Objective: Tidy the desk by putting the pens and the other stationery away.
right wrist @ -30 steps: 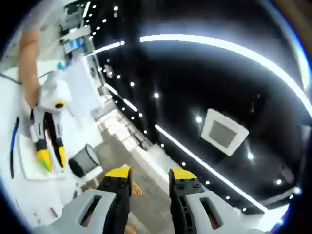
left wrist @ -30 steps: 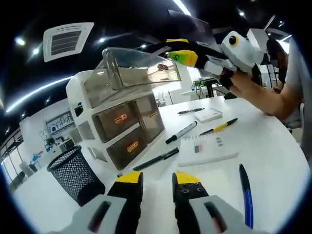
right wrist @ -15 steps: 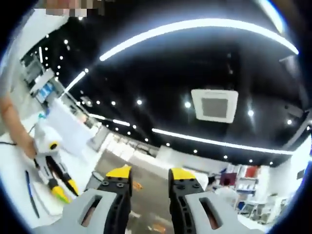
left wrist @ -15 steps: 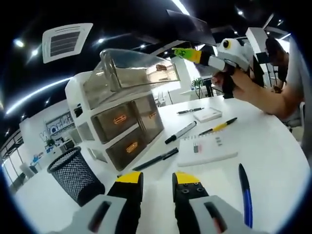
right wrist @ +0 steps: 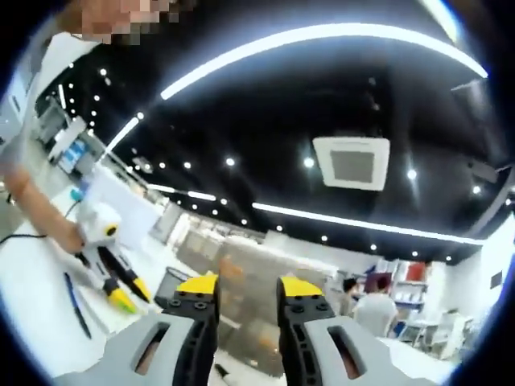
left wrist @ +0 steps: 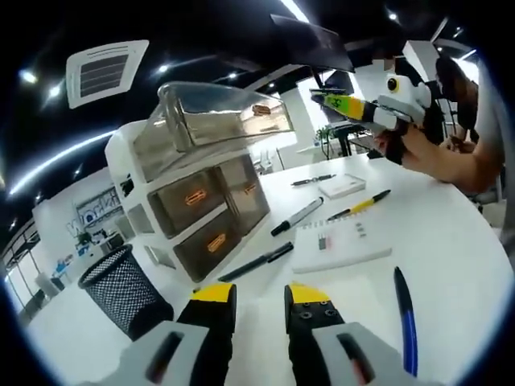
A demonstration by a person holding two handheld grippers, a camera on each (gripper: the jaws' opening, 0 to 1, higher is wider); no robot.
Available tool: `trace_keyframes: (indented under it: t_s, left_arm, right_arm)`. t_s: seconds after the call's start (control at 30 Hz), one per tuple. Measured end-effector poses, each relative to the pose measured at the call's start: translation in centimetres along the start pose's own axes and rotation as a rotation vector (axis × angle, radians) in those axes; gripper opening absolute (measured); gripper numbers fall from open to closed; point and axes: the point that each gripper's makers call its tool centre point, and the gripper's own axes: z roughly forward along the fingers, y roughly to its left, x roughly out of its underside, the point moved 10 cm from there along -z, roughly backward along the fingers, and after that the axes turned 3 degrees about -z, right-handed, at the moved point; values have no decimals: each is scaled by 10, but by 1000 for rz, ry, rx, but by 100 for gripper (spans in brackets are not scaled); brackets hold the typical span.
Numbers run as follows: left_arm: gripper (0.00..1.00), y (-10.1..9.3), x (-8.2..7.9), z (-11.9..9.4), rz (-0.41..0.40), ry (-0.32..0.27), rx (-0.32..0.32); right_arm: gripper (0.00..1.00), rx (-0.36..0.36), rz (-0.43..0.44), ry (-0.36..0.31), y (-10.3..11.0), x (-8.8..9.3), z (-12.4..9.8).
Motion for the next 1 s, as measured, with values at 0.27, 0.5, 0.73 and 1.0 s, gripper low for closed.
trace_keyframes:
  t_s: [0.27,0.5,0.73,1.0]
  left_arm:
    - [25,-4,-1,0,10,1,12]
    - [25,-6,-1,0,18,-1,17]
    - [25,-7,0,1,22,3,21]
    - [25,-8,1,2,24,10,25]
  right_arm:
    - [24,17,108,127,-2,18,-20]
    - [27,4,160,218,-6,29,-33]
    - [27,-40,213,289,-19,44,-49]
    - [27,-74,273,342,-39,58,-73]
